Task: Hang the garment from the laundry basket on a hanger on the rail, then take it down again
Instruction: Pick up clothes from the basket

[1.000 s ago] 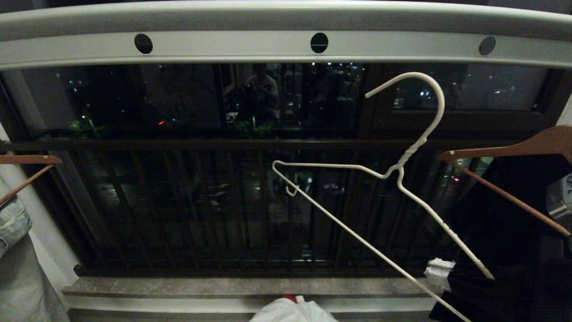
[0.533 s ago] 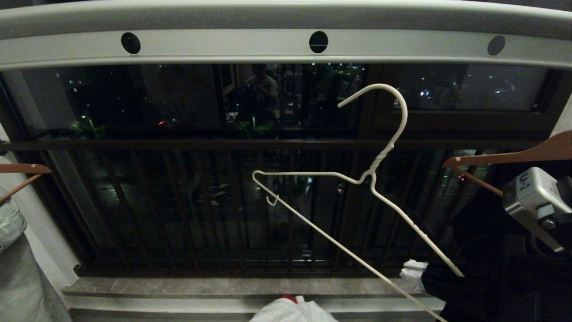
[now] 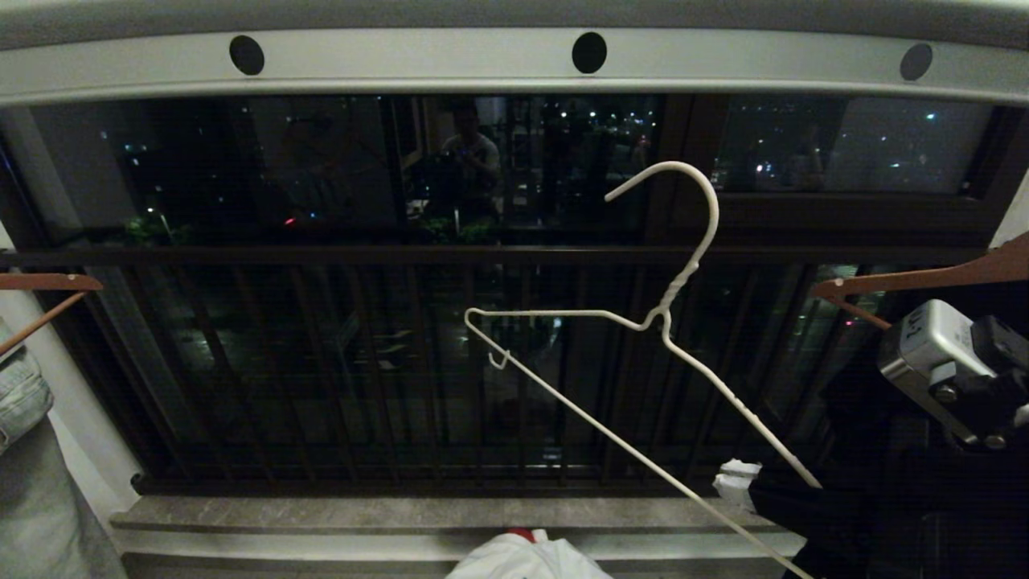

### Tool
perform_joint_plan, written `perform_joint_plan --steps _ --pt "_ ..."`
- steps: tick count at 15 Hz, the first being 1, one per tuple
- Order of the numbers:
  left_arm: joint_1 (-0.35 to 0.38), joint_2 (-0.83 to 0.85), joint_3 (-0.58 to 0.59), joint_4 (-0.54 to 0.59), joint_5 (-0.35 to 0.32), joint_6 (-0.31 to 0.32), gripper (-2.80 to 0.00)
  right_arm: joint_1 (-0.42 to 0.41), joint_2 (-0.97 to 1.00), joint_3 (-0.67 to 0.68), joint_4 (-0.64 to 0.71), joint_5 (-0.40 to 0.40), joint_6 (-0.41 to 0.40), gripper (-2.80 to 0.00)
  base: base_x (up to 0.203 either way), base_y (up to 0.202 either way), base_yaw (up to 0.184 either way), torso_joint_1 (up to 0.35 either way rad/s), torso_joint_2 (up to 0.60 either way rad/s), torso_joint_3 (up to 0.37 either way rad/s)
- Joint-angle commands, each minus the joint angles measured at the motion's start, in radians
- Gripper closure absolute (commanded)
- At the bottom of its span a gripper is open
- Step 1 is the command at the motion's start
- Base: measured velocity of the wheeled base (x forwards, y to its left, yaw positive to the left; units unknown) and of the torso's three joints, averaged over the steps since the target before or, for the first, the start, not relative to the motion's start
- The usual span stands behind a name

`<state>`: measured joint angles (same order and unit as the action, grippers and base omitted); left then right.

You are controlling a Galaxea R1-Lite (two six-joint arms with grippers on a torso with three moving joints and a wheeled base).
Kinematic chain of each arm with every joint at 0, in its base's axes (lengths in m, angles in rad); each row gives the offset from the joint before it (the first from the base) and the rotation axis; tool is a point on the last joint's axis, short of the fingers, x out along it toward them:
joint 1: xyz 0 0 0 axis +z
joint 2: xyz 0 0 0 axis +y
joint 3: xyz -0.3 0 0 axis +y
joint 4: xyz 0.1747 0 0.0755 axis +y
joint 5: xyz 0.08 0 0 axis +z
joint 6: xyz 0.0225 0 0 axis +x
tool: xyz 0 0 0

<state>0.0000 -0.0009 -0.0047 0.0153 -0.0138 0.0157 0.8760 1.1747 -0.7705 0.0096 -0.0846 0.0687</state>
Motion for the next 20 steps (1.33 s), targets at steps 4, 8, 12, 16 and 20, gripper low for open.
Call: perform_joint_plan --steps 4,8,12,16,20 --pt "0.0 0.001 0.0 0.0 0.0 0.0 0.0 -0.011 0.006 0.0 0.0 -0.001 -0.015 0.0 0.0 0.0 0.0 -0.112 0.24 0.131" --pt "0.0 0.001 0.0 0.0 0.0 0.0 0.0 -0.011 0.005 0.005 0.0 0.0 -0.018 0.0 0.0 0.0 0.0 -0.144 0.3 0.156" --pt "0.0 0.001 0.0 0.0 0.0 0.0 0.0 -0.012 -0.003 0.003 0.0 0.0 -0.021 0.0 0.0 0.0 0.0 -0.146 0.31 0.171" --pt "0.0 0.001 0.0 0.0 0.0 0.0 0.0 -0.012 -0.006 0.005 0.001 -0.001 -0.021 0.0 0.0 0.0 0.0 -0.145 0.31 0.167" --pt "0.0 0.001 0.0 0.0 0.0 0.0 0.0 -0.012 -0.02 0.025 0.0 -0.003 -0.021 0.0 0.0 0.0 0.0 -0.149 0.32 0.175"
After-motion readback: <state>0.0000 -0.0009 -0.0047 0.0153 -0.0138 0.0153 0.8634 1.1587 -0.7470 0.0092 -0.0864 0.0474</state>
